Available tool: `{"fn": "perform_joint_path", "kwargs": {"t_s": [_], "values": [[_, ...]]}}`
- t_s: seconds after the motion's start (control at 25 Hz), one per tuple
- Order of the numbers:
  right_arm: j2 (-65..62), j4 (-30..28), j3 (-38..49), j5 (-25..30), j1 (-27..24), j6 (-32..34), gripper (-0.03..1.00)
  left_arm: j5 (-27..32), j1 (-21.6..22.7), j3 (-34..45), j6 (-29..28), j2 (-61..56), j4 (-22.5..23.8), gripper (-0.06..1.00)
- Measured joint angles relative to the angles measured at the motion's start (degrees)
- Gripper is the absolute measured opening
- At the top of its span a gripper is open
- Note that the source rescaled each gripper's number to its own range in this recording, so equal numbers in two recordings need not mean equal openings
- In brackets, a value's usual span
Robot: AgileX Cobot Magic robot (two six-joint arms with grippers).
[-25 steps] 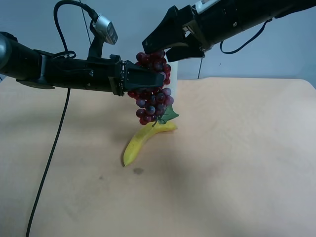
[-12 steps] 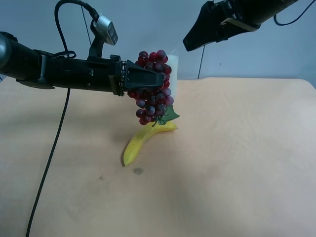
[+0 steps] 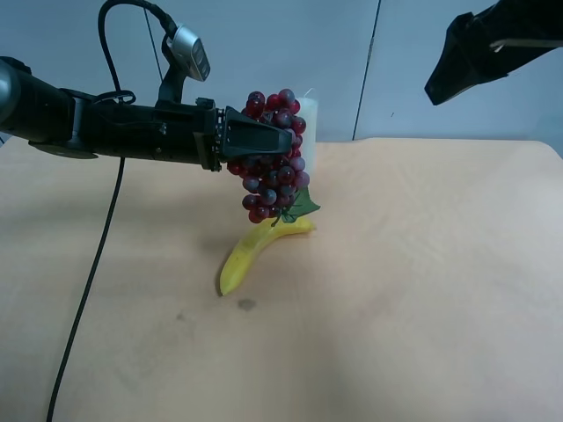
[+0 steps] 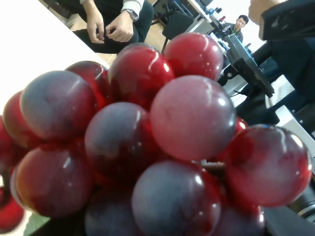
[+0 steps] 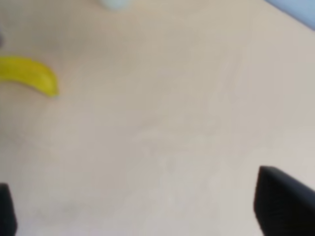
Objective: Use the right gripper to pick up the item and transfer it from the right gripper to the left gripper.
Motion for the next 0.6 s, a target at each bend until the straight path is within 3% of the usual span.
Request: {"fn": "perform_joint_path", "kwargs": {"t_s": [0.2,0.6], "values": [[-4.83,-0.25,2.05,2.22,0.00,1.09,0.90,0.00,0.00,0.00,0.00,0.00,0.00,0.02],[-24.11,-0.25,19.32,0.21,0.00,2.67,0.90,0.00,0.00,0.00,-0.61,0.00,0.00,0.02]]}}
